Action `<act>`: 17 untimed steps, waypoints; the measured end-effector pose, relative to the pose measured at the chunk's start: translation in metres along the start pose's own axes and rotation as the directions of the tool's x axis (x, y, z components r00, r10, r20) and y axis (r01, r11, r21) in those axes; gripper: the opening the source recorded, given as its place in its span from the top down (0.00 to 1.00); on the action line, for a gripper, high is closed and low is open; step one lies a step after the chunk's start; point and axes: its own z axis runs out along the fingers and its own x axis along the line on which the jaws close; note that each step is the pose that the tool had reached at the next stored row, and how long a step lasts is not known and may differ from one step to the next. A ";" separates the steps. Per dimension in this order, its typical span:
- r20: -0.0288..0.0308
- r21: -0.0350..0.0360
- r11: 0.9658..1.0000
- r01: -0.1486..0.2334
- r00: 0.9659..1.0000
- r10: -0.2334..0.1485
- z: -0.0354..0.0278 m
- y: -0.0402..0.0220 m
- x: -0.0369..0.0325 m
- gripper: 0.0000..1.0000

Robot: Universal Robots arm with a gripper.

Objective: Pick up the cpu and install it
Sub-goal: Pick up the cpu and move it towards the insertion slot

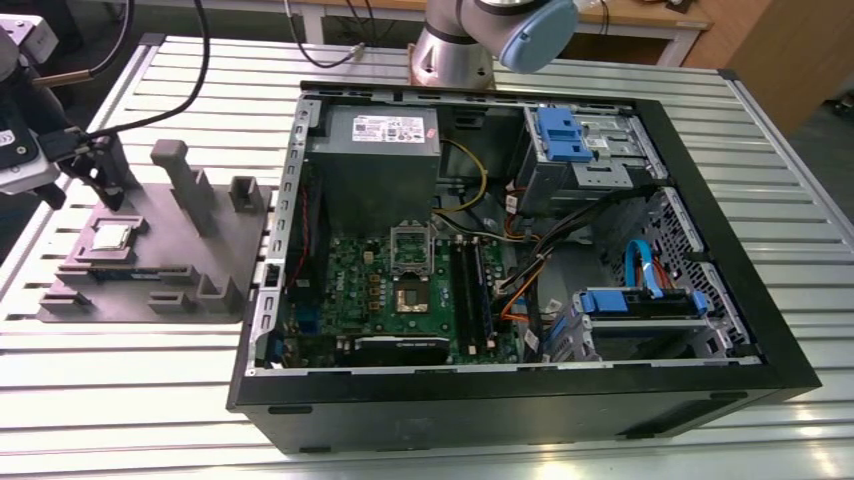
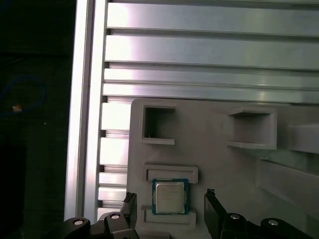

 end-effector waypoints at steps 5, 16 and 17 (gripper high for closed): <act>-0.001 0.002 1.000 0.000 1.000 0.000 0.0002 -0.0001 -0.0001 0.35; 0.000 -0.028 1.000 0.007 1.000 -0.007 0.0127 -0.0091 0.0001 0.35; 0.000 -0.028 1.000 0.006 1.000 -0.006 0.0143 -0.0091 0.0001 0.35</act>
